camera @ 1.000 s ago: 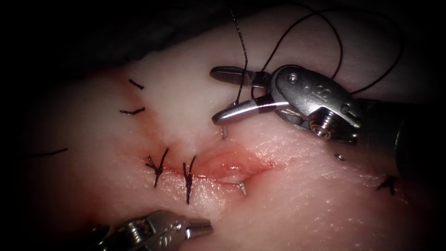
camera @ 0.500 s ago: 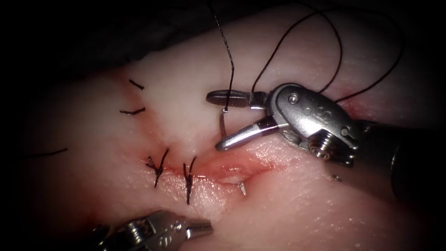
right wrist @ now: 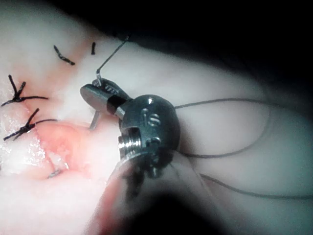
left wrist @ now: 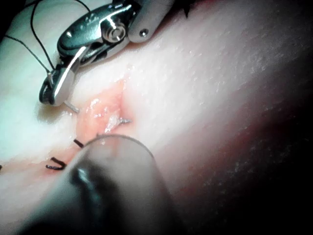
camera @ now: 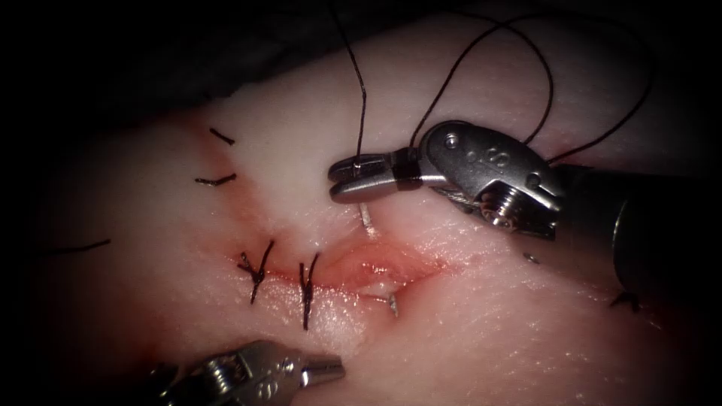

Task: Wound Closure
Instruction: Throw needle through skin above incision with right end-effector

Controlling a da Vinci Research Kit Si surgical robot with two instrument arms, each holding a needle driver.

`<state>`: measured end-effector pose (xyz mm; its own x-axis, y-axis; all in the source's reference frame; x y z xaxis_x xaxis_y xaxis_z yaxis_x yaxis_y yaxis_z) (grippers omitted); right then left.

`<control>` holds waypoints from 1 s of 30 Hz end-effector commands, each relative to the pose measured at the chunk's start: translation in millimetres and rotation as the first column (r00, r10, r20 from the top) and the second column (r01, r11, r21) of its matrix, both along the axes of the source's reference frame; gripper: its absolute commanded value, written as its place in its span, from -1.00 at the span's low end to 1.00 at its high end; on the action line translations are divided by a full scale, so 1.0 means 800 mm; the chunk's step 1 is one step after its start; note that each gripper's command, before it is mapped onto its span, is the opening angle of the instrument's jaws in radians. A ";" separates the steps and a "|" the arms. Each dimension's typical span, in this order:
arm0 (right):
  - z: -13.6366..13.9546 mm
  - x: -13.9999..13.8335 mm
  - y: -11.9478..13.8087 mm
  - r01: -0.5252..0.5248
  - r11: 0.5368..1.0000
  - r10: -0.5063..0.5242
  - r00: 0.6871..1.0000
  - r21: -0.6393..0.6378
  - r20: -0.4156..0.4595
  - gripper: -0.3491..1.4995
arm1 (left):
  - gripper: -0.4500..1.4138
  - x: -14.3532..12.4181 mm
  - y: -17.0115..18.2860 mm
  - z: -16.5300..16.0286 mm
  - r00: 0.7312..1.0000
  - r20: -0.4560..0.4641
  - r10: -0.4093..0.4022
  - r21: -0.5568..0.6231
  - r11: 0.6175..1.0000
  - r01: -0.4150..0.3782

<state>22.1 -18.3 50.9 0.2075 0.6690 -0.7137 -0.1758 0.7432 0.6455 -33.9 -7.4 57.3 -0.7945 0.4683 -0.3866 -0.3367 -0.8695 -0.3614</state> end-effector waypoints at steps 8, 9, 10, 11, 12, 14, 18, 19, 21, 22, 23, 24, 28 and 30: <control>-0.0017 0.0012 -0.0004 -0.154 0.952 0.094 0.970 0.264 0.224 -1.00 | -1.00 -0.0007 0.0010 0.0003 1.000 0.002 -0.001 -0.003 1.000 0.001; -0.0018 0.0012 -0.0004 -0.175 0.942 0.107 0.965 0.285 0.240 -1.00 | -1.00 -0.0007 0.0010 0.0003 1.000 0.002 -0.001 -0.003 1.000 0.001; -0.0018 0.0012 -0.0003 -0.194 0.937 0.120 0.959 0.289 0.255 -1.00 | -1.00 -0.0007 0.0010 0.0003 1.000 0.001 -0.001 -0.003 1.000 0.001; -0.0019 0.0012 0.0001 -0.216 0.932 0.136 0.952 0.290 0.274 -1.00 | -1.00 -0.0007 0.0010 0.0002 1.000 0.001 -0.001 -0.003 1.000 0.001; -0.0019 0.0011 0.0004 -0.232 0.929 0.148 0.947 0.289 0.285 -1.00 | -1.00 -0.0007 0.0010 0.0002 1.000 0.001 -0.002 -0.003 1.000 0.002; -0.0020 0.0008 0.0017 -0.280 0.915 0.193 0.936 0.289 0.295 -1.00 | -1.00 -0.0007 0.0009 0.0001 1.000 0.001 -0.002 -0.003 1.000 0.002; -0.0020 0.0005 0.0031 -0.338 0.900 0.250 0.917 0.275 0.310 -1.00 | -1.00 -0.0007 0.0009 0.0001 1.000 0.001 -0.002 -0.002 1.000 0.002; -0.0020 0.0005 0.0034 -0.340 0.905 0.255 0.915 0.255 0.313 -1.00 | -1.00 -0.0007 0.0009 0.0001 1.000 0.001 -0.002 -0.002 1.000 0.002; -0.0020 0.0003 0.0036 -0.342 0.904 0.256 0.914 0.257 0.314 -1.00 | -1.00 -0.0007 0.0009 0.0001 1.000 0.001 -0.002 -0.002 1.000 0.002; -0.0019 0.0003 0.0035 -0.339 0.905 0.255 0.916 0.258 0.308 -1.00 | -1.00 -0.0007 0.0009 0.0001 1.000 0.001 -0.002 -0.002 1.000 0.002; -0.0019 0.0005 0.0030 -0.330 0.908 0.250 0.922 0.260 0.296 -1.00 | -1.00 -0.0007 0.0009 0.0001 1.000 0.001 -0.002 -0.002 1.000 0.002; -0.0019 0.0006 0.0025 -0.332 0.904 0.251 0.922 0.268 0.293 -1.00 | -1.00 -0.0007 0.0010 0.0001 1.000 0.001 -0.002 -0.002 1.000 0.002; -0.0018 0.0015 0.0000 -0.316 0.893 0.225 0.930 0.320 0.292 -1.00 | -1.00 -0.0007 0.0011 0.0001 1.000 0.001 -0.002 -0.002 1.000 0.002; -0.0017 0.0019 -0.0012 -0.317 0.874 0.221 0.934 0.369 0.279 -1.00 | -1.00 -0.0007 0.0011 0.0002 1.000 0.002 -0.001 -0.002 1.000 0.001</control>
<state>22.4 -20.1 49.5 0.0999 0.9412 -0.3228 -0.5088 0.3271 0.7963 -33.9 -7.3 57.0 -0.7942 0.4698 -0.3853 -0.3379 -0.8685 -0.3626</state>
